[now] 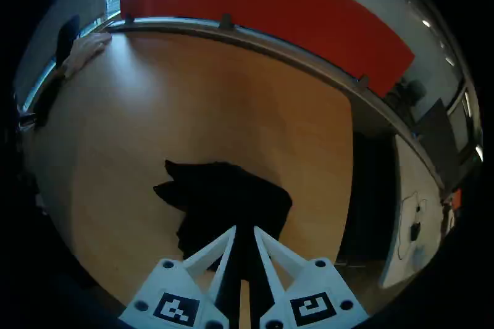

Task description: Fold towel

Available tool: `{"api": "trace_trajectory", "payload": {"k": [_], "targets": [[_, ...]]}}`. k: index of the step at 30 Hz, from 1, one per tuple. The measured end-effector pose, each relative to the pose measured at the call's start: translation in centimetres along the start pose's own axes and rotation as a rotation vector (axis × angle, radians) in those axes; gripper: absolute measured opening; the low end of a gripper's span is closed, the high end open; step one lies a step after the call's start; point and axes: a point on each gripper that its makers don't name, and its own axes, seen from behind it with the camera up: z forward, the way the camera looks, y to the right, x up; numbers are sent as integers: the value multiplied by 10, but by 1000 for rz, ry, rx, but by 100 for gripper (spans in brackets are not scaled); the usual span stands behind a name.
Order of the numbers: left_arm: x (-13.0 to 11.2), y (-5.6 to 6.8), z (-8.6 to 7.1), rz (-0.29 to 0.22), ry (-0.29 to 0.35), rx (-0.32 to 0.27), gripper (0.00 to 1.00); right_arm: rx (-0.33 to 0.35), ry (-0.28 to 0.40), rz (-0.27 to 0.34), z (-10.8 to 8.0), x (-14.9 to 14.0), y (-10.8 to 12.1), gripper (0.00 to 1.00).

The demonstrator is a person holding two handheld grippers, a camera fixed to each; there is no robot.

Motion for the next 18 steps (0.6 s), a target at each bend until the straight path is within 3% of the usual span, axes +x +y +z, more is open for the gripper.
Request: {"api": "trace_trajectory", "payload": {"k": [8,18], "targets": [[-3,0,-1,6,-5,-2,96,-8,-70,32,7,-43,-1,4],[-6,-3,-5,9,-8,3,97,-23,-111,59,11,-66,2,4]]}}
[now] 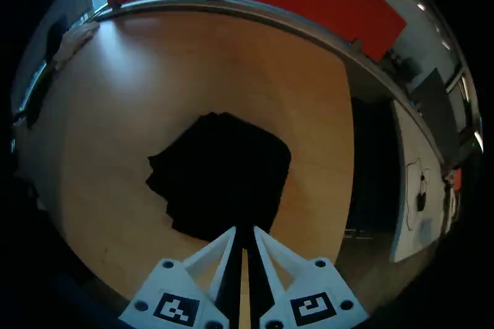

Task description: Fold towel

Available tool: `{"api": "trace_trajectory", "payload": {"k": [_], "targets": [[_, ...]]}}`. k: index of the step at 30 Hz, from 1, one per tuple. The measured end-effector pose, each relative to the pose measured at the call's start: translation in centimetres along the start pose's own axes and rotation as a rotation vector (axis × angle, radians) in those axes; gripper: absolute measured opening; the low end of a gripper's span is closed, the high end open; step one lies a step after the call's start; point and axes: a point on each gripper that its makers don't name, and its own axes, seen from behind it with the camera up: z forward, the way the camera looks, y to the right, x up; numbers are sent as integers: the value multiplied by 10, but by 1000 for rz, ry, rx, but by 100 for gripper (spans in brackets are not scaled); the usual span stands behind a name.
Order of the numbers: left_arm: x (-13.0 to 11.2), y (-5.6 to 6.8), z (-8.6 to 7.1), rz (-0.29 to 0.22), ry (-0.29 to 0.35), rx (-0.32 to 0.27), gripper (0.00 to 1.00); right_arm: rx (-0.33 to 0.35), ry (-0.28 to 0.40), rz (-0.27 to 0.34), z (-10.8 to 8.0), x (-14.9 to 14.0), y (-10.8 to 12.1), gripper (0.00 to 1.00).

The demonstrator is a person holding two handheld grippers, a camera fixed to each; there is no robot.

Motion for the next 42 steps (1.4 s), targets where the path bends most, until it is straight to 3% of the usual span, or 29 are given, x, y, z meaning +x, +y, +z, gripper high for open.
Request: {"api": "trace_trajectory", "payload": {"k": [11,32,36,42], "targets": [[-8,-4,-4,6,-12,14,96,-34,-62,21,12,-24,10,4],[-15,-4,-7,17,-28,26,96,-86,-119,78,41,-45,19,5],[-17,-5,-7,17,-33,31,97,-94,-127,88,46,-49,18,7],[-18,-5,-8,13,-34,33,97,-106,-130,91,47,-54,18,21]]}}
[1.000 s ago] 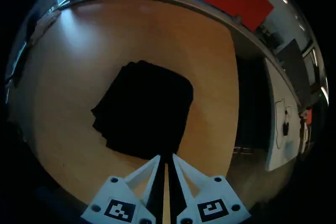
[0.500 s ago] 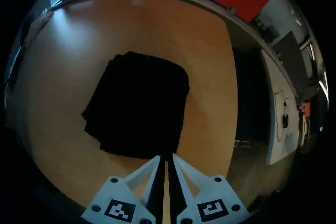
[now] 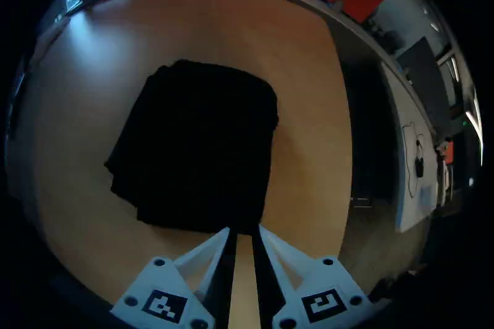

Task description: Fold towel

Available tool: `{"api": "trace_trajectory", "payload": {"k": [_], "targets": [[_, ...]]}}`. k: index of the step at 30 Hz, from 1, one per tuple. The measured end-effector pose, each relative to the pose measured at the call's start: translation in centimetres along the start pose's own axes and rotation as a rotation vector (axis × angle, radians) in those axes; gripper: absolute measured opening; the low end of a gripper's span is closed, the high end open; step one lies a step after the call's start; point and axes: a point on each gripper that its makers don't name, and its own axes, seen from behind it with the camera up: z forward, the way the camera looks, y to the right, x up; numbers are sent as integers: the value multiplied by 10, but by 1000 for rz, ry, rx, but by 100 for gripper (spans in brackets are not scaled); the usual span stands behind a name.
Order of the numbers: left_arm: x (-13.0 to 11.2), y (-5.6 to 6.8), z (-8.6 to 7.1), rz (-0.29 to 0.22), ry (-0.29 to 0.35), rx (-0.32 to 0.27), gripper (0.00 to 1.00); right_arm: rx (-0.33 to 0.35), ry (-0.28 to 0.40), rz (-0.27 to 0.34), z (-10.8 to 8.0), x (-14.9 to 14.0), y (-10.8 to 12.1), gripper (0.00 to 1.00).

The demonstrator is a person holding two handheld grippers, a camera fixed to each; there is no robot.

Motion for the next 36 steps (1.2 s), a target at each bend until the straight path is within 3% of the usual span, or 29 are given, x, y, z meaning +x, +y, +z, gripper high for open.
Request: {"api": "trace_trajectory", "payload": {"k": [4,10,12,22,36], "targets": [[1,1,1,2,1,-3,96,0,-1,1,-1,-2,-1,33],[2,5,1,5,3,-9,97,4,-9,0,-1,-7,-4,81],[3,5,1,5,4,-10,97,8,-12,0,-1,-9,-6,90],[4,3,1,5,10,-12,97,18,14,18,-9,-7,-13,100],[8,-1,2,2,21,-17,96,46,66,46,-25,2,-30,100]]}}
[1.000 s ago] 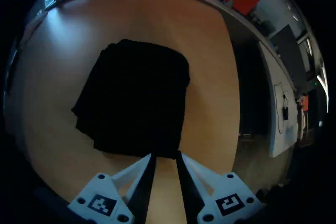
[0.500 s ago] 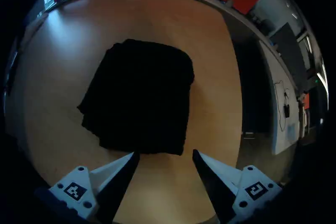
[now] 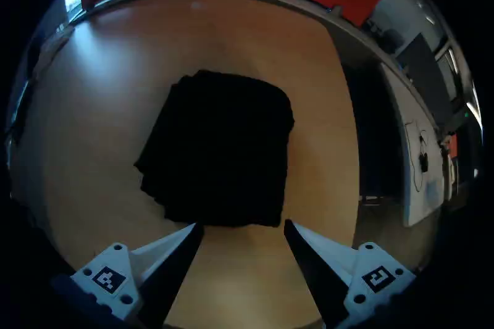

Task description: Fold towel

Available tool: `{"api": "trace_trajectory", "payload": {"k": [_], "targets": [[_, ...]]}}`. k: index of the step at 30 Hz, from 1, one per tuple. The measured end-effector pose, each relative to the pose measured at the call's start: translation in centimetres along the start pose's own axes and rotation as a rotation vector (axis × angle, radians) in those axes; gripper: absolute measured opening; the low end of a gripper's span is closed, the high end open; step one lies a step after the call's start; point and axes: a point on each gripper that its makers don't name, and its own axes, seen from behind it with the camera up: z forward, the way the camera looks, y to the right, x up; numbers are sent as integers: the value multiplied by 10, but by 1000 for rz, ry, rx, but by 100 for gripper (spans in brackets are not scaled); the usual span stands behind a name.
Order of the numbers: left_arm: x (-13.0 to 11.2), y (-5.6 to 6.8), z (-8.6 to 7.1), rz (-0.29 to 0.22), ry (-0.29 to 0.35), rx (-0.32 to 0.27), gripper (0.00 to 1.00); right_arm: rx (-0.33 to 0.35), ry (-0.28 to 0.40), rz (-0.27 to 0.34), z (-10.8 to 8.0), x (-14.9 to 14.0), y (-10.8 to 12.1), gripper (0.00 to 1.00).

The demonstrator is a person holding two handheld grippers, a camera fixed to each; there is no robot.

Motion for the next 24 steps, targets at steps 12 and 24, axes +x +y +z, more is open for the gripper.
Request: {"api": "trace_trajectory", "payload": {"k": [12,24], "targets": [[11,-6,-1,-9,23,4,97,43,132,91,-23,30,-26,100],[31,-13,3,-21,64,28,96,16,336,301,-49,74,-36,100]]}}
